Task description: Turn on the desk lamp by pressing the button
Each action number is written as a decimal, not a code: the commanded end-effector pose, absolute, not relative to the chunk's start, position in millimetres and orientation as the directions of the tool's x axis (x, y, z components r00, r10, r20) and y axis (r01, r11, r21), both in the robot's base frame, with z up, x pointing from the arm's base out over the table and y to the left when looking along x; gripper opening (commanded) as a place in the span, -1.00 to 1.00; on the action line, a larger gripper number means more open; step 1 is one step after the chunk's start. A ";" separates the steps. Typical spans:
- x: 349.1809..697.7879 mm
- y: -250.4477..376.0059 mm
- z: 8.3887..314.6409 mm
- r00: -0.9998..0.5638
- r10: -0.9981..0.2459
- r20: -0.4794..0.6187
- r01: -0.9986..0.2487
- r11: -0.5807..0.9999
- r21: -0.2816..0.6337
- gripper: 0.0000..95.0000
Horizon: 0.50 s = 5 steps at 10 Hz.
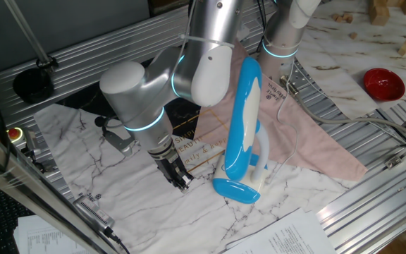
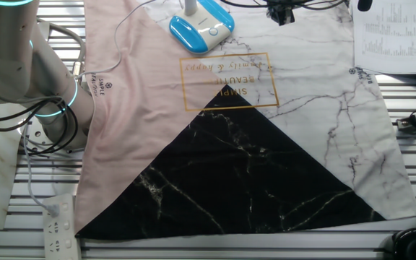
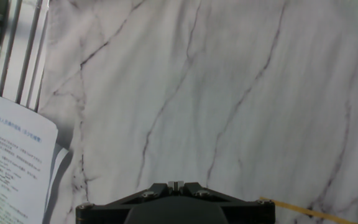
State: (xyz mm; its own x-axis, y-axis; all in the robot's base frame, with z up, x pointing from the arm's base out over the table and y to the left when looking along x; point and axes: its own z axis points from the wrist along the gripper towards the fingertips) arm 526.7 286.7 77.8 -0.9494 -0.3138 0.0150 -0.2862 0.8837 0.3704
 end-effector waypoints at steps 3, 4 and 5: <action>528.3 287.6 77.2 -0.956 -0.293 0.026 -0.263 0.892 0.368 -1.00; 528.3 287.6 77.2 -0.955 -0.295 0.025 -0.265 0.890 0.371 -1.00; 528.3 287.6 77.2 -0.961 -0.274 0.024 -0.242 0.883 0.402 -1.00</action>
